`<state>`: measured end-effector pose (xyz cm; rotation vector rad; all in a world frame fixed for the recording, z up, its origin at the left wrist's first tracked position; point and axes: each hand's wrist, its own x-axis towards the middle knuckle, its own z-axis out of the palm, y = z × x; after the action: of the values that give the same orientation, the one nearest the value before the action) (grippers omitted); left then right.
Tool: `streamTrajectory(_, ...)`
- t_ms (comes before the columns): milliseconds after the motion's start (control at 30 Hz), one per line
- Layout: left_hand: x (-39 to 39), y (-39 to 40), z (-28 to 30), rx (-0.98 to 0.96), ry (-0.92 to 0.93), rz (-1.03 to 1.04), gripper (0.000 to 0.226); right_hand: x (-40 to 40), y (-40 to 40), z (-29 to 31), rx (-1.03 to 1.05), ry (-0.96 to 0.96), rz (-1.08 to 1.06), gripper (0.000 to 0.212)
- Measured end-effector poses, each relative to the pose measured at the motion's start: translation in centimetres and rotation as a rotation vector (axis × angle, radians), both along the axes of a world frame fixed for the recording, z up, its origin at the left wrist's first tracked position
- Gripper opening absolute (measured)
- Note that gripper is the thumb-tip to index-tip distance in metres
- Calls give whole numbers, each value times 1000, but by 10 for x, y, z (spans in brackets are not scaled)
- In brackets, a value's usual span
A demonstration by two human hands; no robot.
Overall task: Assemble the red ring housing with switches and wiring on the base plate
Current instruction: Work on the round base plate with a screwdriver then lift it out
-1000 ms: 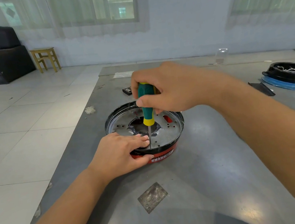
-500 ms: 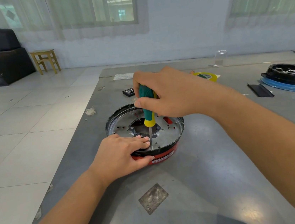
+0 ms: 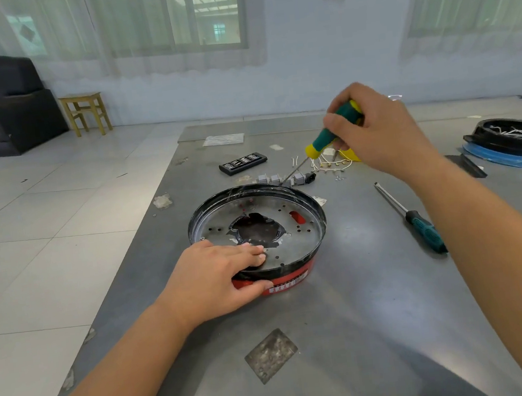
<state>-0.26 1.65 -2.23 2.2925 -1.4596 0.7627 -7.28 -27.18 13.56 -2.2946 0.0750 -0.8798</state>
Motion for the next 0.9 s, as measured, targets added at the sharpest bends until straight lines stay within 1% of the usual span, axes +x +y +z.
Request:
streamTrajectory(67, -2, -1, 2, 21, -5, 18, 52, 3, -16, -25, 66, -32, -92, 8)
streamTrajectory(167, -8, -6, 11, 42, -18, 50, 60, 6, -31, -66, 186, -57, -149, 8)
streamTrajectory(267, -15, -17, 19, 217, 17, 168, 80, 9, -38, -105, 296, -22, -165, 12)
streamTrajectory(300, -17, -20, 18, 249, 3, 200, 84, 10, -39, -117, 331, 4, -160, 13)
streamTrajectory(400, -21, -26, 16, 211, -9, 234, 75, 12, -45, -149, 398, 100, -152, 15)
streamTrajectory(467, -23, -27, 13, 133, -22, 187, 60, 13, -48, -164, 325, 177, -165, 16)
streamTrajectory(533, -24, -25, 9, 52, -52, 108, 43, 14, -52, -171, 183, 246, -181, 20)
streamTrajectory(600, -25, -24, 5, 35, -63, 45, 34, 16, -54, -175, 45, 301, -161, 27)
streamTrajectory(667, -25, -23, 1, 48, -51, 4, 31, 18, -53, -179, -86, 363, -117, 34)
streamTrajectory(733, -24, -22, -1, 66, -39, -20, 30, 19, -52, -182, -202, 401, -96, 36)
streamTrajectory(833, -18, -16, -2, 76, -8, -55, 29, 18, -52, -182, -281, 425, -82, 35)
streamTrajectory(900, -12, -9, -2, 62, 32, -66, 26, 17, -50, -180, -363, 411, -112, 38)
